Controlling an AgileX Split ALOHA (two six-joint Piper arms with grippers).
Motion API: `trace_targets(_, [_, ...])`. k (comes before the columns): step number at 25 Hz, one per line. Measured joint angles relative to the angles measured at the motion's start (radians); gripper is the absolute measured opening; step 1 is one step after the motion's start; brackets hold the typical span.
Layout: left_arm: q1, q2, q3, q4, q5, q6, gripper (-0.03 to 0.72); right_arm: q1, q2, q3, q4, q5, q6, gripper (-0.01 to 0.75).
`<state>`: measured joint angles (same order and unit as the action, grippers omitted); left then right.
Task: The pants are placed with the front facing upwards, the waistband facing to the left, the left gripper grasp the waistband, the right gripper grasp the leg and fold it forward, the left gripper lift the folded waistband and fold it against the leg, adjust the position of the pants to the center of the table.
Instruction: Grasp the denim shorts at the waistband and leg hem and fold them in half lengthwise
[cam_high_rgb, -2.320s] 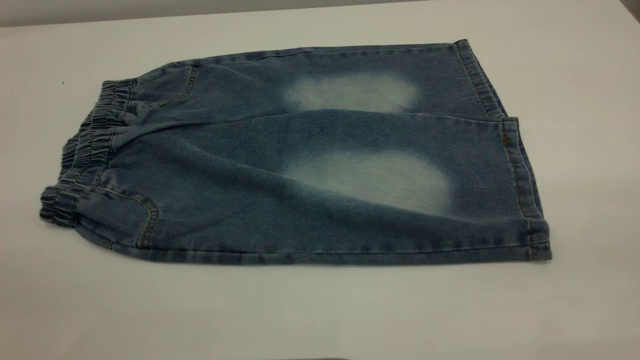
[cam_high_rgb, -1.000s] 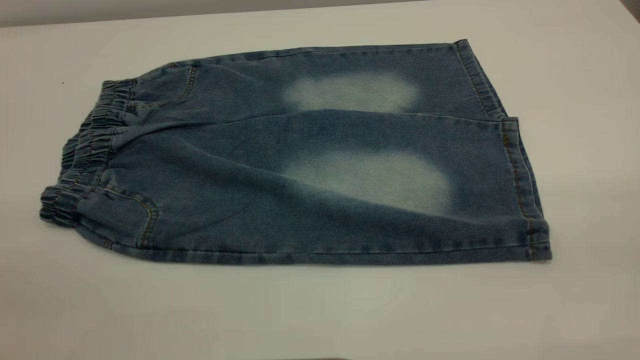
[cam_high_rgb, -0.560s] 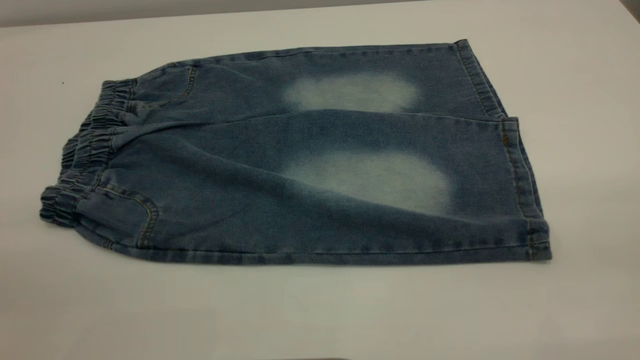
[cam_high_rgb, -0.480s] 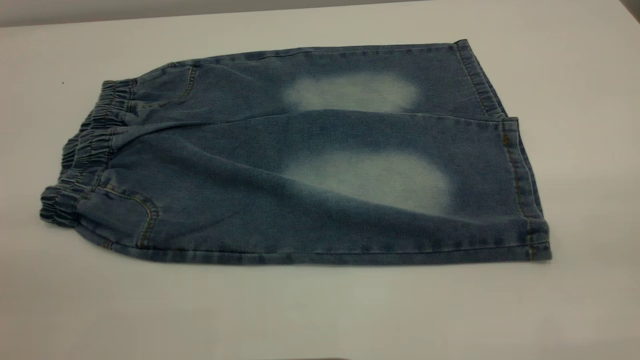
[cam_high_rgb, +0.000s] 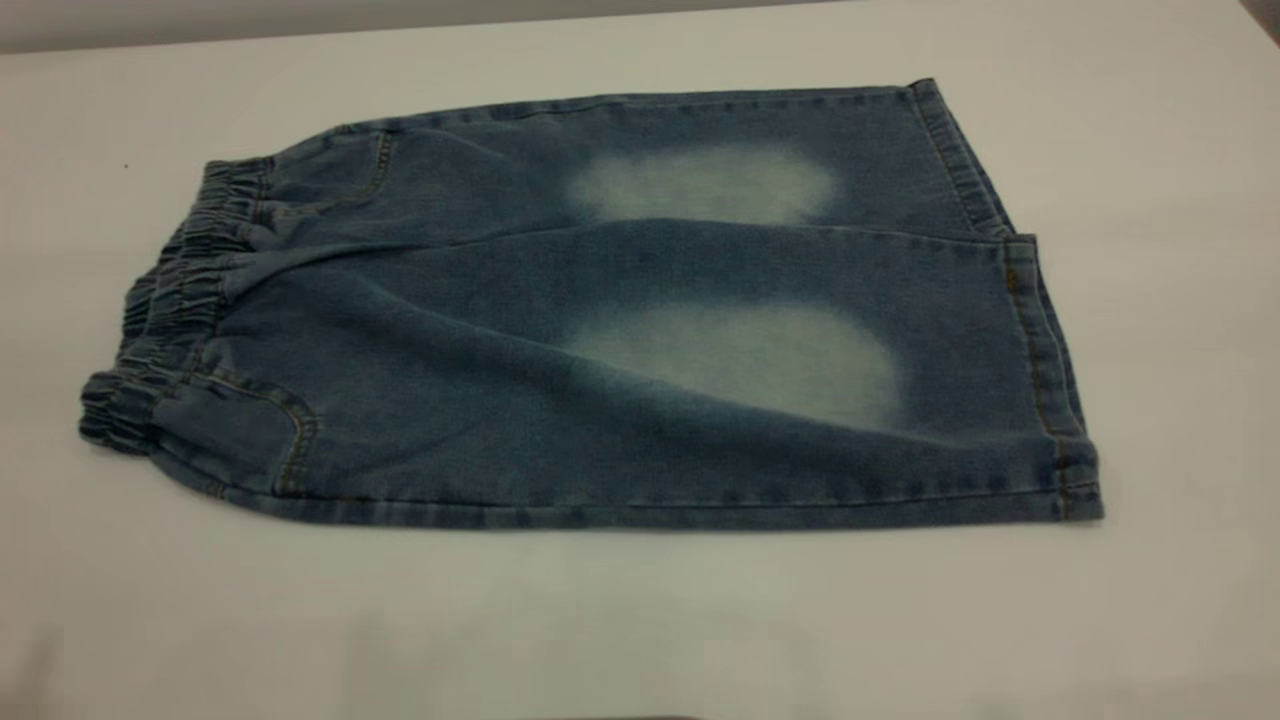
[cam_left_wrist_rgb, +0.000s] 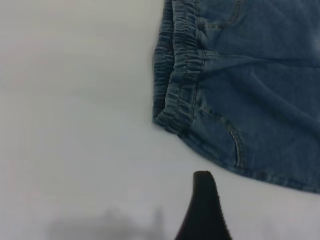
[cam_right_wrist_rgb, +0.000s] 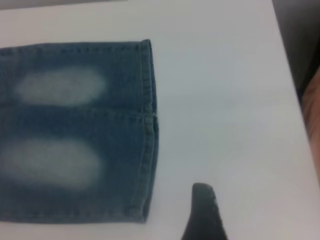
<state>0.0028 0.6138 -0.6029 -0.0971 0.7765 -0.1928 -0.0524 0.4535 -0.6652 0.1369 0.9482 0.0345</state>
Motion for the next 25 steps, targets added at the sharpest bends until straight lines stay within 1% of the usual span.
trace_targets(4, [0.0,0.235,-0.041,-0.042,-0.094,0.0,0.499,0.0,0.113,0.0,0.046,-0.035,0.0,0.44])
trace_targets(11, [0.0,0.594,-0.054,-0.056,-0.204,0.0,0.499,0.0,0.203,0.0,0.061,-0.062,0.0,0.44])
trace_targets(19, [0.001,0.893,-0.055,-0.051,-0.388,0.0,0.499,0.0,0.204,0.0,0.062,-0.063,0.0,0.44])
trace_targets(25, [0.04,1.059,-0.064,-0.045,-0.452,0.0,0.499,0.0,0.204,0.0,0.062,-0.063,0.0,0.44])
